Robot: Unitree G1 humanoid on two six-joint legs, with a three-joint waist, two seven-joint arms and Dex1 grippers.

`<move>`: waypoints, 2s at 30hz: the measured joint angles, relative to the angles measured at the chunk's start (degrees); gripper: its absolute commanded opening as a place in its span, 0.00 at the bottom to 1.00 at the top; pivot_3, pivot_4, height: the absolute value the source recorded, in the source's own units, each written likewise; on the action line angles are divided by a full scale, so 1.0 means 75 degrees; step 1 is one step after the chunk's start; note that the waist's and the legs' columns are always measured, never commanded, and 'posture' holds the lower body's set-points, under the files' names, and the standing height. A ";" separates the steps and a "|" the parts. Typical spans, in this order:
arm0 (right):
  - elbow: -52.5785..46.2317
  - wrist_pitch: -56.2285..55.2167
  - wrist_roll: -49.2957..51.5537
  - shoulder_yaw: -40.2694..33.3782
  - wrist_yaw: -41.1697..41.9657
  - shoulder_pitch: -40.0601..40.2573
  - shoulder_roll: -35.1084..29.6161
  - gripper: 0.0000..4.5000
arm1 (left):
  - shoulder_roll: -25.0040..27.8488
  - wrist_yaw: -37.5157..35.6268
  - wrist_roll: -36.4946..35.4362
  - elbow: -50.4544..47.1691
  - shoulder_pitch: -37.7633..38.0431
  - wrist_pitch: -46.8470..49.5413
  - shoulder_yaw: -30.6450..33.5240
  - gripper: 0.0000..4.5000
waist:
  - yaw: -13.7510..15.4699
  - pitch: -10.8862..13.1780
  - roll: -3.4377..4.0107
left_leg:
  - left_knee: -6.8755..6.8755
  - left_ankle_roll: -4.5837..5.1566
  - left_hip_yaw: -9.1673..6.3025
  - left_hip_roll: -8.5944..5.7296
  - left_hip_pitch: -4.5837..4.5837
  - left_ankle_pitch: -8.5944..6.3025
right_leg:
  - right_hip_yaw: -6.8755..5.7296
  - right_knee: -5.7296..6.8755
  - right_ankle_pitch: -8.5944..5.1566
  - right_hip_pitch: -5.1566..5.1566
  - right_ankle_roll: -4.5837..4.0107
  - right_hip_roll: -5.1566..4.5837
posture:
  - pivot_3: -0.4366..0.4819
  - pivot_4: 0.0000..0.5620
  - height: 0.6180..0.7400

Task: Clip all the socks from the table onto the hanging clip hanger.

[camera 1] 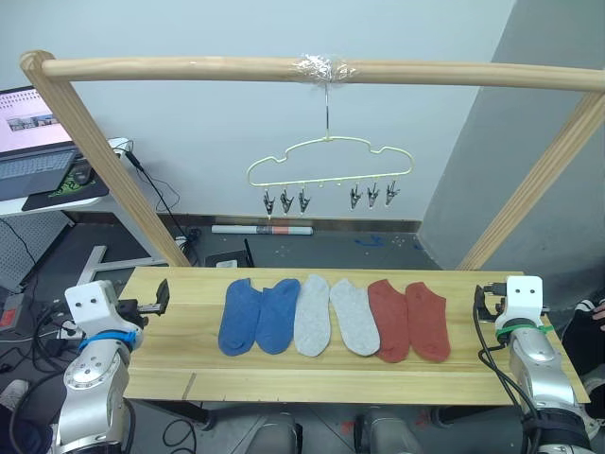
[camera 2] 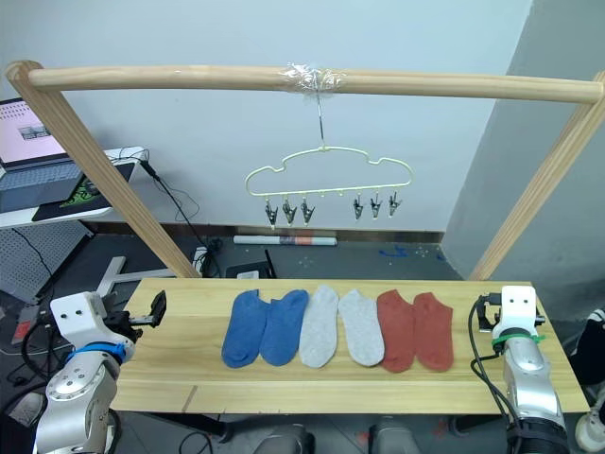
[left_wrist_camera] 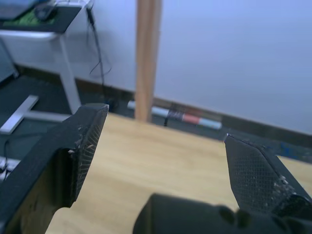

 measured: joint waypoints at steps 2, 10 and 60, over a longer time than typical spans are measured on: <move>-0.0005 -0.0004 -0.0002 0.0010 0.0016 0.0001 0.0000 1.00 | -0.0008 -0.0122 -0.0061 -0.0209 0.0001 0.0007 -0.0011 0.78 | 0.0001 0.0042 -0.0002 | 0.0000 0.0000 -0.0001 0.0001 -0.0001 0.0000 | -0.0002 0.0001 0.0000 -0.0001 0.0000 0.0000 | 0.53 0.28 1.00; -0.0387 -0.0095 -0.0021 0.0368 0.0323 -0.0039 -0.0006 1.00 | -0.0322 -0.0498 -0.0325 -0.1042 -0.0113 0.0359 -0.0710 0.58 | 0.0000 0.0093 -0.0014 | 0.0000 0.0000 -0.0002 0.0000 -0.0005 0.0000 | -0.0003 -0.0003 0.0000 -0.0002 0.0000 0.0000 | 0.52 0.28 1.00; -0.4792 0.3513 0.2818 0.3429 0.5131 -0.3201 0.0348 1.00 | -0.1852 0.0700 0.1462 0.0874 -0.4111 -0.0004 -0.2706 0.39 | -0.0043 0.0359 -0.0086 | 0.0006 -0.0040 -0.0008 -0.0004 -0.0138 0.0018 | -0.0020 0.0007 0.0029 -0.0143 -0.0023 -0.0011 | 0.46 0.36 1.00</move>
